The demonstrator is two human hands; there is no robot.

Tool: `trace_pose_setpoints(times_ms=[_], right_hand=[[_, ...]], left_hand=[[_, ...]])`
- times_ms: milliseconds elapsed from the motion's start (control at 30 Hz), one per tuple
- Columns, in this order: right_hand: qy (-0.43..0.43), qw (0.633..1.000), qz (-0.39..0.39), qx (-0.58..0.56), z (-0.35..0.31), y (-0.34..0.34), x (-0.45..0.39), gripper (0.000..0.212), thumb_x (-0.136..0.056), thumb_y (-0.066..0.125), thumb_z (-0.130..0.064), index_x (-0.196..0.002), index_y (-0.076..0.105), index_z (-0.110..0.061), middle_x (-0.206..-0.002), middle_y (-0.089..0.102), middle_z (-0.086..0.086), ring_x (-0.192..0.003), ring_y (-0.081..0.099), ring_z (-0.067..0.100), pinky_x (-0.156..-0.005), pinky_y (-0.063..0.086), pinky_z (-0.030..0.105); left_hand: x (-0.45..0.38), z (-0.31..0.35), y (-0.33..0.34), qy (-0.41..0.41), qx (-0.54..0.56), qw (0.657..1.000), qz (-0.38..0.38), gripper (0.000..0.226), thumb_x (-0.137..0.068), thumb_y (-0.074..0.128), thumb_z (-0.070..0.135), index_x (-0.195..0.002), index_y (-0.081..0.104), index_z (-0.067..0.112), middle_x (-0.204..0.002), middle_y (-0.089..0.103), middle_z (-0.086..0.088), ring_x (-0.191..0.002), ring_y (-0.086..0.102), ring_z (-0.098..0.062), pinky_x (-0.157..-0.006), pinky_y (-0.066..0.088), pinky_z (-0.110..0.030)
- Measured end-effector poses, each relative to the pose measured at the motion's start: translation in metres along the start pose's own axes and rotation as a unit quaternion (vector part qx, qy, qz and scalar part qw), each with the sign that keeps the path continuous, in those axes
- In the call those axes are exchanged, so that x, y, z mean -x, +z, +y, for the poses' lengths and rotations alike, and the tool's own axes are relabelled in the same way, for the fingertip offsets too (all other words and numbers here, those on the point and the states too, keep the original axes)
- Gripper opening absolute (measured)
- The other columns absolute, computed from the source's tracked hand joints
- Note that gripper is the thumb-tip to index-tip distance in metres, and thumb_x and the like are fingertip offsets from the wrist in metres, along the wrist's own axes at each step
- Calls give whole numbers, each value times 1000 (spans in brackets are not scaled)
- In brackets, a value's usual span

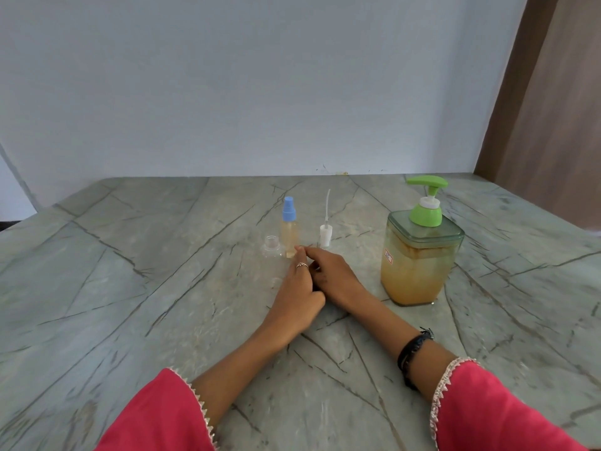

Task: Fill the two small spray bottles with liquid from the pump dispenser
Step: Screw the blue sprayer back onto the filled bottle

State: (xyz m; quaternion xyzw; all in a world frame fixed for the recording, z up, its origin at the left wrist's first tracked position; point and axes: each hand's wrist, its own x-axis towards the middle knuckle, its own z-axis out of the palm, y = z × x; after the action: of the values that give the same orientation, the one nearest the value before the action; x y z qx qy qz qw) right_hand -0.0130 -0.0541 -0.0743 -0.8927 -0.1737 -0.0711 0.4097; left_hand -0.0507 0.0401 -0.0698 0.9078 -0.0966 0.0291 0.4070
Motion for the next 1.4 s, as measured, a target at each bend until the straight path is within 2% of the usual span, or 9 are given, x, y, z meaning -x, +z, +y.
trace_pose_setpoints(times_ms=[233, 400, 567, 667, 800, 933, 1100, 1267, 1400], right_hand=[[17, 997, 11, -75, 1, -9, 2, 45, -83, 51, 6, -124, 59, -13, -109, 67, 5, -88, 63, 13, -72, 46, 7], [-19, 983, 41, -177, -7, -19, 7, 45, -81, 50, 12, -119, 62, -9, -104, 70, 9, -98, 67, 14, -85, 52, 20], [-72, 980, -3, -187, -21, -22, 17, 47, -71, 53, 1, -115, 60, -11, -108, 67, -1, -105, 63, 11, -90, 50, 24], [-57, 984, -28, -168, -28, -19, 19, 50, -78, 66, -6, -124, 52, -18, -117, 62, -2, -111, 56, 8, -89, 47, 19], [-30, 990, -31, -135, -29, -4, 15, 66, -78, 74, -15, -136, 43, -21, -124, 60, 3, -118, 54, 16, -98, 47, 35], [-26, 992, 13, -123, -28, 4, 13, 46, -78, 73, -14, -120, 54, -16, -105, 67, 9, -105, 61, 19, -94, 49, 34], [9, 992, 30, -124, -23, -6, 18, 39, -80, 74, -19, -115, 57, -19, -102, 67, 5, -99, 61, 12, -77, 45, 11], [20, 991, 56, -118, -17, -22, 28, 41, -78, 77, -21, -113, 55, -22, -97, 63, -4, -95, 59, 8, -74, 44, 12], [19, 989, 71, -126, -14, -31, 38, 38, -77, 77, -22, -107, 55, -23, -100, 62, -5, -96, 61, 9, -76, 49, 17]], left_hand=[[7, 3, -3, 59, 38, 997, 37, 66, -86, 48, 1, -145, 23, 18, -136, 43, 0, -119, 49, -12, -87, 37, -13], [12, 10, -13, 137, 38, 981, 133, 31, -88, 49, 1, -112, 59, 18, -115, 56, 7, -94, 50, 4, -79, 36, 1], [16, 16, -26, 186, 37, 958, 217, 22, -87, 50, 0, -95, 63, 16, -96, 59, 14, -92, 59, -5, -79, 50, -17], [16, 15, -33, 182, -20, 939, 292, 18, -85, 54, 3, -90, 65, 16, -85, 51, 23, -93, 50, -5, -68, 43, -12], [10, 7, -37, 163, -40, 920, 353, 18, -81, 58, 2, -89, 63, 16, -93, 57, 13, -97, 39, 0, -75, 43, -20], [9, 3, -36, 149, -23, 925, 348, 20, -82, 60, 5, -97, 59, 18, -99, 46, 18, -93, 35, 3, -75, 38, -18], [8, 0, -35, 165, 16, 930, 327, 27, -80, 62, 2, -104, 56, 14, -109, 48, 4, -98, 48, -7, -73, 34, 4], [12, 6, -32, 197, 113, 933, 278, 37, -79, 64, -4, -100, 52, 24, -111, 47, 5, -100, 50, 10, -86, 42, -4], [17, 9, -27, 158, 252, 933, 201, 44, -77, 69, -2, -98, 51, 32, -114, 54, 5, -107, 54, 5, -89, 45, -11]])
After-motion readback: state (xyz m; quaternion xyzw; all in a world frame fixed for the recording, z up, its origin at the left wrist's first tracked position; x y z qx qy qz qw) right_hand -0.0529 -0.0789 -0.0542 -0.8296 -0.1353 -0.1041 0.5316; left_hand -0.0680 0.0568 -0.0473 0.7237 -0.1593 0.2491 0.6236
